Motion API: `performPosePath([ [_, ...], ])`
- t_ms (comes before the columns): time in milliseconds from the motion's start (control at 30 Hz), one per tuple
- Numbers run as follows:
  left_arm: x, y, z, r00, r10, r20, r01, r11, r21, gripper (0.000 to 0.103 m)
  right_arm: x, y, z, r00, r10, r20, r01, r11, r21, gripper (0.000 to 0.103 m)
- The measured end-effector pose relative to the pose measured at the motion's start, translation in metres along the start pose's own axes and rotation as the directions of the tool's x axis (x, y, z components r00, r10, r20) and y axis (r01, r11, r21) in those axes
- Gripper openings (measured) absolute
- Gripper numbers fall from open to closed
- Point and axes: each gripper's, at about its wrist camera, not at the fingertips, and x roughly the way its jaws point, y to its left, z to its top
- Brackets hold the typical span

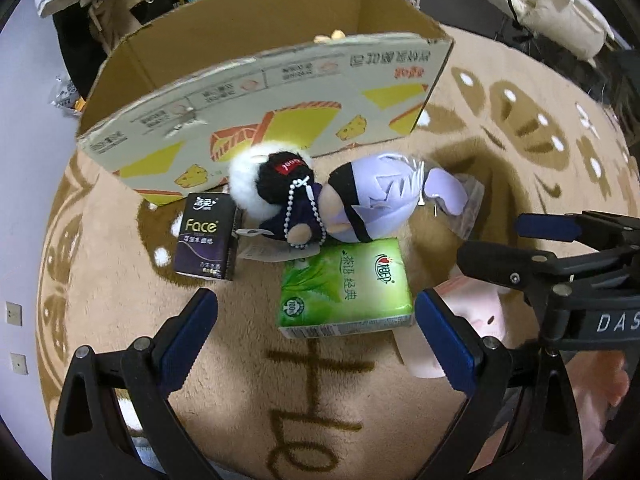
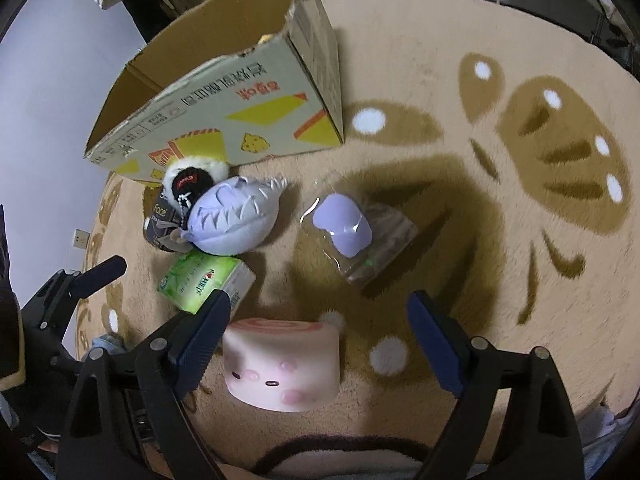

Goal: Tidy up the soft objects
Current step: 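Grasp the green tissue pack with the left tool while the right tool grasps the pink marshmallow plush, then lift the green tissue pack with the left tool while the right tool carries the pink plush over the box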

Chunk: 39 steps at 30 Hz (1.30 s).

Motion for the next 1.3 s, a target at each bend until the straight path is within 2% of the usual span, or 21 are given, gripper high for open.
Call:
performPosePath([
  [200,0.013,-0.005,0.001,0.999,0.000,-0.041,0.000,1.000,0.007,0.098,0.009,0.008,-0.004,0.998,0.023,-0.052,-0.025,0.999,-0.028,0.077],
  [433,0.017,-0.007,0.000,0.999,0.011,-0.043,-0.010,1.000,0.017,0.098,0.019,0.008,-0.006,0.994,0.046,-0.098,-0.046,0.999,0.002,0.073],
  [500,0.018,-0.006,0.000,0.999,-0.004,-0.046,0.005,1.000,0.013,0.093,0.022,0.005,-0.007,0.991,0.061,-0.115,-0.059,0.998,0.024,0.073],
  [567,0.022,-0.004,-0.001,0.998,-0.019,-0.061,0.020,1.000,0.015,0.078,0.027,0.000,-0.007,0.986,0.092,-0.143,-0.084,0.995,0.057,0.073],
  [633,0.028,-0.004,-0.003,0.997,-0.005,-0.080,0.006,1.000,0.020,0.073,0.034,-0.004,-0.008,0.978,0.118,-0.175,-0.105,0.991,0.081,0.072],
  [667,0.029,-0.004,-0.003,0.997,0.001,-0.081,0.001,1.000,0.017,0.073,0.038,-0.003,-0.007,0.973,0.135,-0.188,-0.121,0.989,0.082,0.060],
  [700,0.028,-0.003,-0.003,0.997,-0.003,-0.079,0.004,1.000,0.010,0.072,0.040,-0.003,-0.007,0.967,0.156,-0.199,-0.141,0.986,0.088,0.053],
  [733,0.027,-0.002,-0.003,0.997,-0.008,-0.080,0.008,1.000,0.003,0.072,0.042,-0.003,-0.007,0.966,0.156,-0.205,-0.141,0.986,0.086,0.052],
  [800,0.026,0.002,-0.004,0.997,-0.005,-0.079,0.004,1.000,-0.013,0.071,0.043,-0.001,-0.007,0.968,0.156,-0.195,-0.142,0.987,0.081,0.042],
  [900,0.024,0.008,-0.008,0.996,0.013,-0.084,-0.016,0.999,-0.036,0.070,0.037,0.002,-0.006,0.978,0.141,-0.156,-0.136,0.990,0.046,0.036],
  [1100,0.007,0.025,-0.013,0.998,0.050,-0.035,-0.053,0.994,-0.095,0.070,0.014,0.022,-0.005,0.998,0.065,-0.028,-0.066,0.995,-0.073,0.032],
  [1200,-0.005,0.032,-0.017,0.998,0.066,-0.002,-0.065,0.990,-0.125,0.070,0.000,0.030,-0.007,0.998,0.047,0.041,-0.042,0.992,-0.121,0.030],
  [1300,-0.017,0.035,-0.015,0.994,0.104,0.036,-0.098,0.984,-0.149,0.070,-0.017,0.036,-0.008,0.989,0.052,0.135,-0.030,0.986,-0.162,0.029],
])
